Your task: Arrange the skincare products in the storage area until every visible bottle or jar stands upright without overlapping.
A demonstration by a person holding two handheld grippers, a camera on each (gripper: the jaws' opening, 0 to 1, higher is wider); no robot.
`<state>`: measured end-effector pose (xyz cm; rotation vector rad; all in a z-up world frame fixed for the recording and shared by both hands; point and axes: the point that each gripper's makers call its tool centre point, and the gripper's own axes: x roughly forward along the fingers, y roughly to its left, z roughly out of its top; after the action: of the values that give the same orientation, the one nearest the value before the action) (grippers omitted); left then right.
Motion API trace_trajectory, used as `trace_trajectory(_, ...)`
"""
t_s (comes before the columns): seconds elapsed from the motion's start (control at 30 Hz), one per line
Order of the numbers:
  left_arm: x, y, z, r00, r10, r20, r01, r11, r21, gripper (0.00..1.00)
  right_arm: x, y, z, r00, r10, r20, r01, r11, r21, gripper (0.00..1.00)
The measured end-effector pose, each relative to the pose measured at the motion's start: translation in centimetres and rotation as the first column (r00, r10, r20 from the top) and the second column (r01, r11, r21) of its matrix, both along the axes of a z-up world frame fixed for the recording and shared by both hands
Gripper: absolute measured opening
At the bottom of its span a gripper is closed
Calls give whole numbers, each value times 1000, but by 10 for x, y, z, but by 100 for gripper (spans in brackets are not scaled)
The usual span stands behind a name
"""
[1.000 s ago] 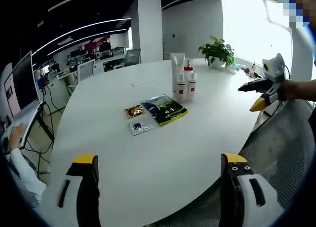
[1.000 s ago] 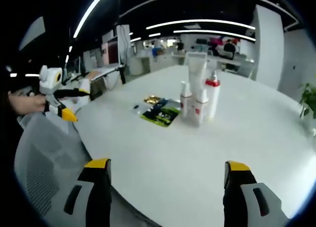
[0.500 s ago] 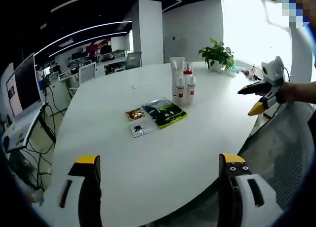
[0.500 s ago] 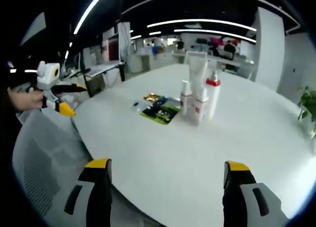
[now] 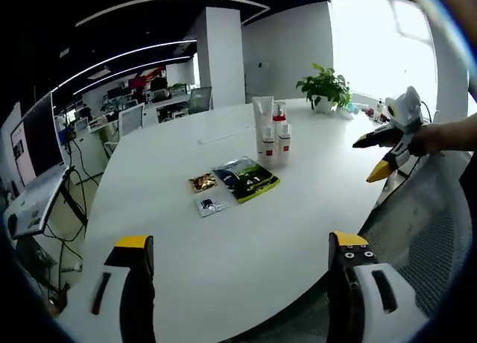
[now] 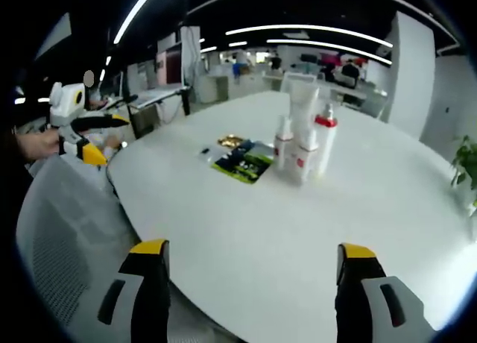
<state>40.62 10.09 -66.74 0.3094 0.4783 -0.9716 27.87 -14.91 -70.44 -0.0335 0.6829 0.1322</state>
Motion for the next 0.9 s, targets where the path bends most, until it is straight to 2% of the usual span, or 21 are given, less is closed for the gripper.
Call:
trace_trajectory(0.4,12,-5,-4,1000,-1,-8,1,1000,2,90,8,-8,-1,1000,-21,0,21,1000,14,96)
trace_trajectory(0.9,15,-2,-11,1000,21,-23,-20,999,28,89,9,-10,-2,1000,-17,-8,17,999,28,96)
